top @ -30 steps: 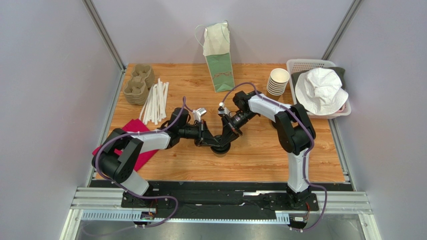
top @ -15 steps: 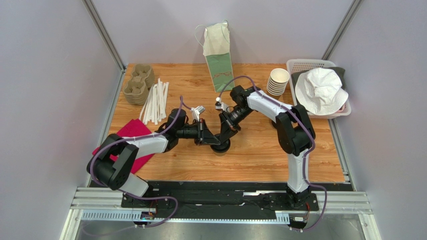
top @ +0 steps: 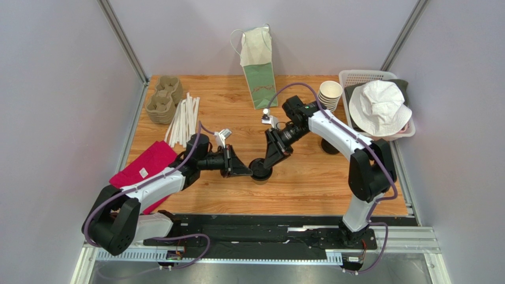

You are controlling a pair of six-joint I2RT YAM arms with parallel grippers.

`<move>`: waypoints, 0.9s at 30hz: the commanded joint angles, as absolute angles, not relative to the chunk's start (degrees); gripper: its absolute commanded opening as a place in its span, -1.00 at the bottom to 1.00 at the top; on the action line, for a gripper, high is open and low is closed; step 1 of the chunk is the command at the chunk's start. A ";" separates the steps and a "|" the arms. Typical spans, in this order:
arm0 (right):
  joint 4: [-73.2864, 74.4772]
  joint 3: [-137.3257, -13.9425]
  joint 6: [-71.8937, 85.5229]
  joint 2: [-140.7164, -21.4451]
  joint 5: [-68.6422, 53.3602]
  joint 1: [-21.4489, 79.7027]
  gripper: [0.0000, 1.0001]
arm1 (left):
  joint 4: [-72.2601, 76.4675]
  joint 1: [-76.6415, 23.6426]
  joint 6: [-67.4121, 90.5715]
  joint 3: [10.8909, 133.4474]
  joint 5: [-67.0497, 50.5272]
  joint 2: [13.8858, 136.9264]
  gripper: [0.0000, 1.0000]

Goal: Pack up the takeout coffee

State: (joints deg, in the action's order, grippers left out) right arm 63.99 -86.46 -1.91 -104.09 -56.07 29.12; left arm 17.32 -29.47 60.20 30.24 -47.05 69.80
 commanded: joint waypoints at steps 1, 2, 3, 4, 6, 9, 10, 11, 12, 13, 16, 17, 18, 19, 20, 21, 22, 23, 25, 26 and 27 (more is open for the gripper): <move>61.18 -77.45 1.66 -98.09 -54.77 27.86 -0.21 | 5.64 -29.27 59.86 26.54 -45.62 69.08 -0.81; 60.39 -75.60 2.28 -97.30 -52.93 27.86 -0.17 | 4.32 -29.27 59.24 26.28 -44.66 69.08 -0.82; 59.08 -72.71 3.16 -96.69 -52.48 27.69 -0.15 | 2.57 -29.27 58.80 26.02 -44.21 69.43 -0.83; 58.28 -71.21 3.77 -96.51 -52.12 27.77 -0.15 | 1.59 -29.27 58.10 25.93 -43.60 69.78 -0.86; 56.35 -69.01 5.26 -96.94 -50.28 27.77 -0.14 | 0.36 -29.53 57.92 25.75 -42.54 71.27 -0.88; 55.90 -69.34 5.89 -98.96 -49.05 27.69 -0.13 | 2.70 -29.88 58.97 26.01 -41.92 74.86 -0.88; 55.81 -69.61 5.98 -100.44 -48.96 27.51 -0.14 | 3.94 -29.88 59.58 26.19 -41.92 76.19 -0.88; 56.25 -70.04 5.98 -101.42 -48.87 27.42 -0.16 | 5.35 -29.88 60.55 26.45 -42.36 77.51 -0.88; 56.42 -70.57 5.98 -102.21 -49.13 27.16 -0.17 | 7.80 -29.88 60.73 27.41 -42.45 80.04 -0.88; 56.51 -71.36 5.89 -103.61 -49.48 26.90 -0.17 | 8.61 -29.88 60.73 28.12 -42.45 81.55 -0.88; 57.13 -72.24 5.89 -105.02 -51.15 26.28 -0.22 | 11.85 -29.88 60.47 31.19 -42.80 87.17 -0.88; 57.22 -72.42 5.63 -105.73 -51.24 26.19 -0.25 | 13.52 -29.88 60.82 31.72 -43.50 88.49 -0.88; 57.39 -72.51 5.54 -105.82 -51.24 26.19 -0.26 | 16.67 -29.88 61.95 32.51 -43.59 90.94 -0.88; 57.31 -72.60 5.45 -105.99 -51.24 26.10 -0.27 | 18.18 -29.88 62.66 32.95 -43.59 92.01 -0.88; 57.22 -72.68 5.36 -106.08 -51.24 25.93 -0.28 | 19.67 -29.88 63.19 33.39 -43.77 93.07 -0.88; 57.22 -72.69 5.27 -106.00 -51.15 25.75 -0.28 | 21.78 -29.88 63.89 34.44 -43.68 94.73 -0.88; 57.13 -72.60 5.36 -106.00 -51.15 25.66 -0.28 | 22.84 -29.88 64.16 34.89 -43.68 95.53 -0.88; 57.22 -72.60 5.36 -106.00 -51.15 25.40 -0.28 | 23.63 -29.88 64.33 35.33 -43.07 96.23 -0.88; 57.22 -72.60 5.36 -106.00 -51.15 24.79 -0.28 | 25.48 -29.88 64.69 36.56 -42.45 98.25 -0.88; 57.30 -72.68 5.36 -106.00 -50.98 24.52 -0.30 | 26.79 -29.80 64.77 37.00 -42.10 98.96 -0.87; 57.22 -72.69 5.36 -106.00 -50.89 23.74 -0.30 | 27.50 -29.71 64.95 37.70 -41.84 100.36 -0.87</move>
State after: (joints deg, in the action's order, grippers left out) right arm 58.00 -70.67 5.15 -105.97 -50.06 25.34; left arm 19.49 -29.65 63.37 34.65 -42.78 97.65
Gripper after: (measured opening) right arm 0.358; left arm 0.063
